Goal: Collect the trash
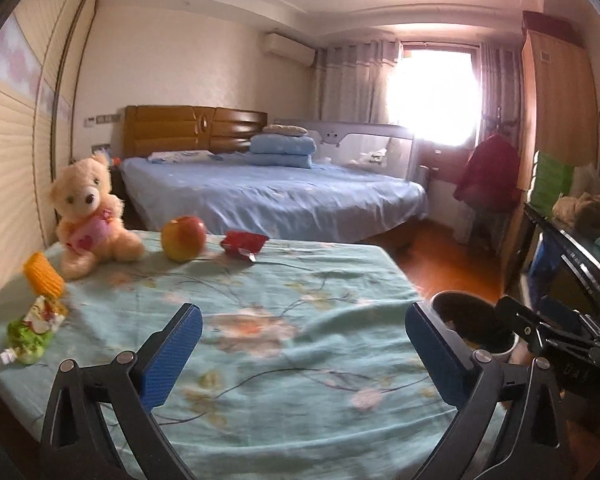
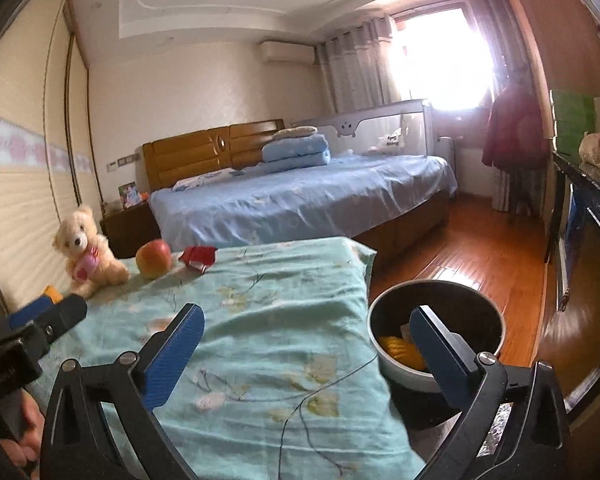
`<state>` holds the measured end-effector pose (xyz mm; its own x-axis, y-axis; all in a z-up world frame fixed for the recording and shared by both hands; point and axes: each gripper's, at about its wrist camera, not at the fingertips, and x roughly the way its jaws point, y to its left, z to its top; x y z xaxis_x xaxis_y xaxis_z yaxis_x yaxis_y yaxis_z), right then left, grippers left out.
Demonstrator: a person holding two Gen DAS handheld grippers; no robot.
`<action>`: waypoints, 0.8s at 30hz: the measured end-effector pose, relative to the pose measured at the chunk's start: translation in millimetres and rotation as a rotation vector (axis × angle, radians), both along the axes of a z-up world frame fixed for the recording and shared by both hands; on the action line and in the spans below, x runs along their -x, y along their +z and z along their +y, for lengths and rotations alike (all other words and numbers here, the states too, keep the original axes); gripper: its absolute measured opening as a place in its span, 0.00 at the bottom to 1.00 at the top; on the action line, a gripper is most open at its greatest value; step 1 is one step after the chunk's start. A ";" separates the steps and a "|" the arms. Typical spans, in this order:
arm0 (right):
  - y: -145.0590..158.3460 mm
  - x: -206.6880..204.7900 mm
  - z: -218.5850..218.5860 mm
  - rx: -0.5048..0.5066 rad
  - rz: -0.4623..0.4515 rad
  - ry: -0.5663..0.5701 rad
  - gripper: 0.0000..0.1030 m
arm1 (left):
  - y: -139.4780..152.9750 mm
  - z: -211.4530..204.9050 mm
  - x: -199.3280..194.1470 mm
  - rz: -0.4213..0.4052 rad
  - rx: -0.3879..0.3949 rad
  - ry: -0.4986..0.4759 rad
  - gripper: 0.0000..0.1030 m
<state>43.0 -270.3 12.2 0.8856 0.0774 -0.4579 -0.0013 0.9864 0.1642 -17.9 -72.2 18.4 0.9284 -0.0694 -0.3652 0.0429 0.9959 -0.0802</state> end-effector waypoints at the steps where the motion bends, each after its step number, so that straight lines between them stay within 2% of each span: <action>1: -2.6 0.8 1.5 -0.003 0.002 0.003 1.00 | -2.2 -1.1 4.9 -0.002 -0.012 0.007 0.99; 10: -16.0 8.0 2.7 -0.017 0.009 0.015 1.00 | -12.4 -4.7 -6.7 0.005 -0.051 0.042 0.99; 24: -13.6 14.0 9.1 0.000 -0.007 0.041 1.00 | -15.6 -2.3 -8.4 -0.005 -0.076 0.059 0.99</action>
<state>29.0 -261.3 -1.5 0.8848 0.1131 -0.4520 -0.0424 0.9856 0.1636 -9.5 -74.6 2.8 0.9317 0.0129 -0.3631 -0.0156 0.9999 -0.0044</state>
